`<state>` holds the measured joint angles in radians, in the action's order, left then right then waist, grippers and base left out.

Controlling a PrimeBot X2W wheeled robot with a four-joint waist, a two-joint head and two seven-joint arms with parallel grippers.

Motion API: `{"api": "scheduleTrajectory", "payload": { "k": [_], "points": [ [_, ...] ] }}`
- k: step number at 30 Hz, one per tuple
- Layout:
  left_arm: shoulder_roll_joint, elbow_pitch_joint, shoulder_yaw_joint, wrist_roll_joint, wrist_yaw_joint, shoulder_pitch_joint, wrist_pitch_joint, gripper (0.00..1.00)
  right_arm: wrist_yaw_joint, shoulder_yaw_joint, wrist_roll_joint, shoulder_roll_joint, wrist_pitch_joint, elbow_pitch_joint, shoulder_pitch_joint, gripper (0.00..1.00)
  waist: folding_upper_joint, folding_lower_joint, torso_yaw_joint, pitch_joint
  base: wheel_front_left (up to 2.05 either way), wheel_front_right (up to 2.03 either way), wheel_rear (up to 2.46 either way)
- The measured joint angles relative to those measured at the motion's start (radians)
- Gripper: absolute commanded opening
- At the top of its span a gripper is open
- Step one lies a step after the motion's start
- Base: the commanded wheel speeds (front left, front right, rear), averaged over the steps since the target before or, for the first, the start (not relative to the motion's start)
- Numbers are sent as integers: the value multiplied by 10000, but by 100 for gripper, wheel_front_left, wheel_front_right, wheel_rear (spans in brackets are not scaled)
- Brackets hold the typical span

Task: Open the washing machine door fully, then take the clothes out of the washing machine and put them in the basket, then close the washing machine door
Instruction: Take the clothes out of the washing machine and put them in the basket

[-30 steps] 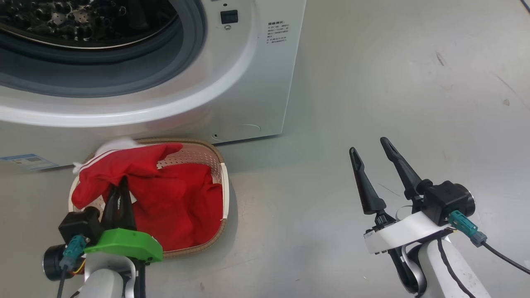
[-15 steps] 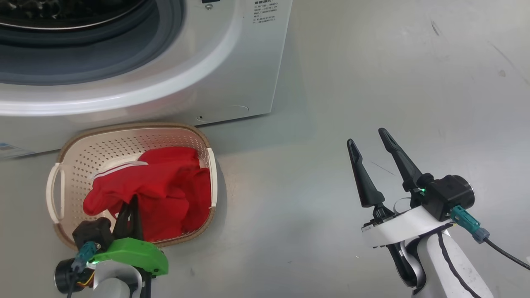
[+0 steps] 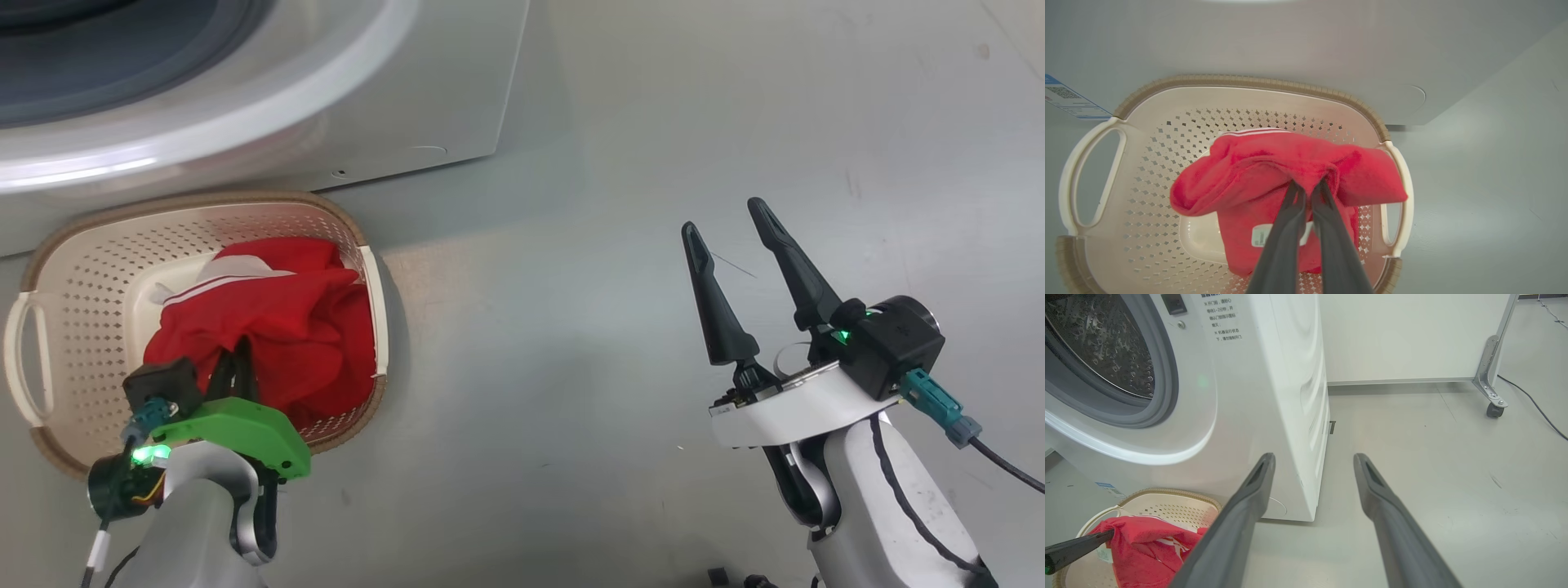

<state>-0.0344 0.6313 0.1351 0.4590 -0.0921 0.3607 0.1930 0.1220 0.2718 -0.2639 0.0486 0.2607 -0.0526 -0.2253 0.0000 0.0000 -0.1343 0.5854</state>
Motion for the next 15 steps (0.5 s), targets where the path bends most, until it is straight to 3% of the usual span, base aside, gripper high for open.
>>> {"api": "scheduleTrajectory", "payload": {
  "k": [15],
  "points": [
    [-255, 1870, -188, 67, -10, 1185, -510, 0, 0, -48, -259, 4, 0, -17, -350, 100, 0, 0, -510, 720, 0, 0, 0]
  ]
}}
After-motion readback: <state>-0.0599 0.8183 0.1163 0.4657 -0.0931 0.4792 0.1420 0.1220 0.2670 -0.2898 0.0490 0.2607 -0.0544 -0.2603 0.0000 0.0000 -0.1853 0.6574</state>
